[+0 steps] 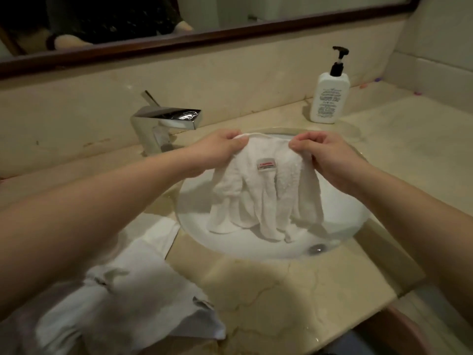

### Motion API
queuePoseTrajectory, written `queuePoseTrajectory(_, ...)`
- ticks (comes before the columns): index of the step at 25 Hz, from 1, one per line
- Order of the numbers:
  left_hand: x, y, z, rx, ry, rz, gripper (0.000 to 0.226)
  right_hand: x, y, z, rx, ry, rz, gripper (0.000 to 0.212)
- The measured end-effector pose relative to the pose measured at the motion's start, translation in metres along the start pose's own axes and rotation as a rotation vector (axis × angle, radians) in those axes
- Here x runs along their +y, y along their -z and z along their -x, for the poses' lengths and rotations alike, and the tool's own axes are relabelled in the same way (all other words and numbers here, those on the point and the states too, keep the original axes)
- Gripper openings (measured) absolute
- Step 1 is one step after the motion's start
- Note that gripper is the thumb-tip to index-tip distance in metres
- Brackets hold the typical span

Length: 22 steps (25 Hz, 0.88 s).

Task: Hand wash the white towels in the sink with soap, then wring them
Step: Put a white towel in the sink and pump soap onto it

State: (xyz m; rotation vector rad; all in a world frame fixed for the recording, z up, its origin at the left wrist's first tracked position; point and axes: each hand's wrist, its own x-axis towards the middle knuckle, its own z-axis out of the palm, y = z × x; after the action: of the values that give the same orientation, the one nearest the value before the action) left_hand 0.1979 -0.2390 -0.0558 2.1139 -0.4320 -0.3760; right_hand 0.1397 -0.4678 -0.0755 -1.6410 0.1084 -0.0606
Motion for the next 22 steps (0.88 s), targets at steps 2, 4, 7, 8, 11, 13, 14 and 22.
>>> queuePoseTrajectory(2, -0.008, -0.015, -0.024, 0.038, 0.052, 0.080, 0.022, 0.007, 0.007, -0.014, 0.045, -0.027, 0.038, 0.009)
queuePoseTrajectory(4, -0.016, -0.026, -0.046, 0.052, 0.136, 0.161, 0.021, 0.021, 0.013, -0.030, 0.110, -0.081, 0.102, 0.009)
queuePoseTrajectory(7, -0.023, -0.035, -0.069, 0.081, 0.220, 0.210, 0.034, 0.045, 0.017, -0.055, 0.211, -0.122, 0.200, 0.008)
queuePoseTrajectory(8, -0.027, -0.038, -0.075, 0.099, 0.230, 0.236, 0.036, 0.053, 0.017, -0.062, 0.235, -0.113, 0.242, 0.011)
queuePoseTrajectory(11, -0.044, -0.045, -0.084, 0.116, 0.248, 0.282, 0.022, 0.068, 0.015, -0.077, 0.280, -0.094, 0.345, 0.018)
queuePoseTrajectory(13, -0.052, -0.046, -0.086, 0.106, 0.257, 0.280, 0.013, 0.077, 0.012, -0.083, 0.296, -0.110, 0.364, 0.018)
queuePoseTrajectory(14, -0.055, -0.046, -0.088, 0.099, 0.254, 0.302, 0.012, 0.079, 0.010, -0.084, 0.301, -0.120, 0.378, 0.017)
queuePoseTrajectory(22, -0.064, -0.050, -0.104, 0.252, 0.091, 0.459, 0.011, 0.048, 0.015, -0.086, 0.447, 0.056, 0.544, 0.022)
